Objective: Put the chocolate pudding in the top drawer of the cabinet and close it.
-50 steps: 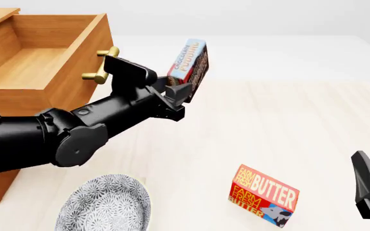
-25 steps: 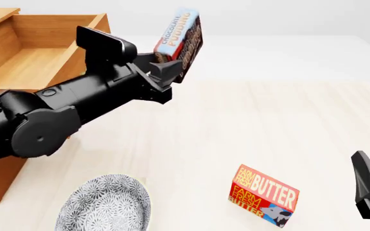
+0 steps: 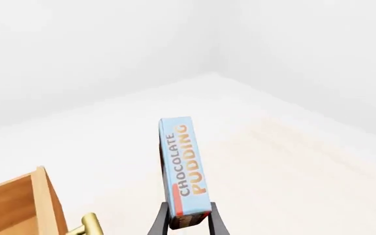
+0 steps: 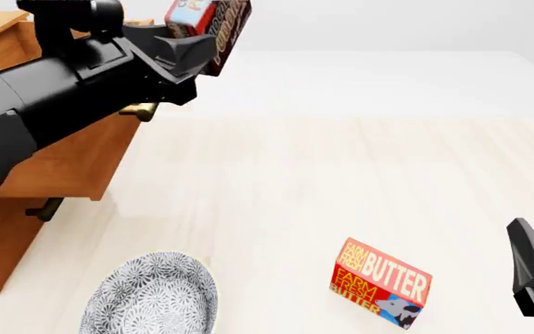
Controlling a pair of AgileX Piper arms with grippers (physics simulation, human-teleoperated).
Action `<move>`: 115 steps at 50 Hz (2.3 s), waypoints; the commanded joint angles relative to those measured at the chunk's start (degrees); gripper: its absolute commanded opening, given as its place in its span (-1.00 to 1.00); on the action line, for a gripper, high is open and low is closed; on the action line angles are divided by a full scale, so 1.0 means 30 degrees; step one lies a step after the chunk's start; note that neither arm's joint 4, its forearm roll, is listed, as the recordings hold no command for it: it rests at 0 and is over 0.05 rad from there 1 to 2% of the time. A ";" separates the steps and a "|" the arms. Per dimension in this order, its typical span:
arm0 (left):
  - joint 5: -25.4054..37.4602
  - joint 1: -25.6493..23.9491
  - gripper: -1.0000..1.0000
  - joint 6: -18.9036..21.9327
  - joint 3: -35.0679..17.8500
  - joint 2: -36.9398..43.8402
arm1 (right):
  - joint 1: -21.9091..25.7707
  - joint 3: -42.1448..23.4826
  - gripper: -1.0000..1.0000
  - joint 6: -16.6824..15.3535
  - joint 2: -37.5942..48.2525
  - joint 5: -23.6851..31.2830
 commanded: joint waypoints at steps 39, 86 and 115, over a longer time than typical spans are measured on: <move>0.7208 0.5505 -1.00 0.2081 -0.1992 -0.3690 | 0.0000 0.0000 1.00 0.0000 0.0000 0.0000; 1.1785 1.0133 -1.00 0.2679 -0.3834 -0.2789 | 0.0000 0.0000 1.00 0.0000 0.0000 0.0000; 1.1598 1.1324 -1.00 0.1695 -0.3822 -0.1595 | 0.0000 0.0000 1.00 0.0000 0.0000 0.0000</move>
